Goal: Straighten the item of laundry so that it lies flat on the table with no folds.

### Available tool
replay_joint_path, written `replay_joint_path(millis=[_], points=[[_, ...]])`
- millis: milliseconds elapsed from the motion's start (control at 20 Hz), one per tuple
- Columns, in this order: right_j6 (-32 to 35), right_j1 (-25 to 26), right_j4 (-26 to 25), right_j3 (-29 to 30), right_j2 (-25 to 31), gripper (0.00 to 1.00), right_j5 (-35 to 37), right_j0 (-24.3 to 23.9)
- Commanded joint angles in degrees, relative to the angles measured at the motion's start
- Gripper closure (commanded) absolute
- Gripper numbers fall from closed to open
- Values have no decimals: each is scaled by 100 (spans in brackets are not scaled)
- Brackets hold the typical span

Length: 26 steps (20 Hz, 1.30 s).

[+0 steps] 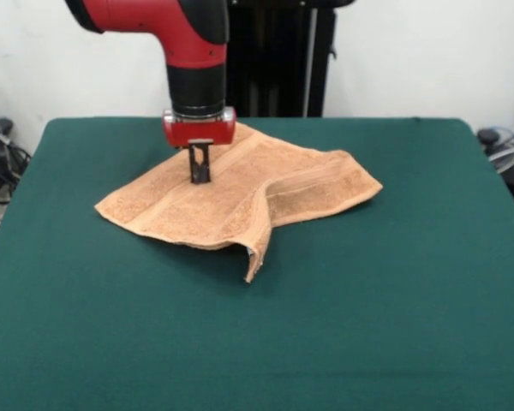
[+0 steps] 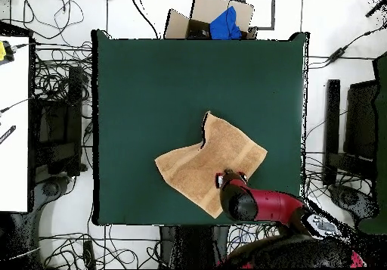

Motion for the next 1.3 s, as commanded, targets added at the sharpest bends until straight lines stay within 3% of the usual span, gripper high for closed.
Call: replay_joint_path(millis=[50,400,1300], points=[[-176,267,-358,-1077,-220,100,933,-391],[-365,341,-495,-1167,-23,100,1120,-672],[-423,267,-719,-1185,104,100,1346,-860]])
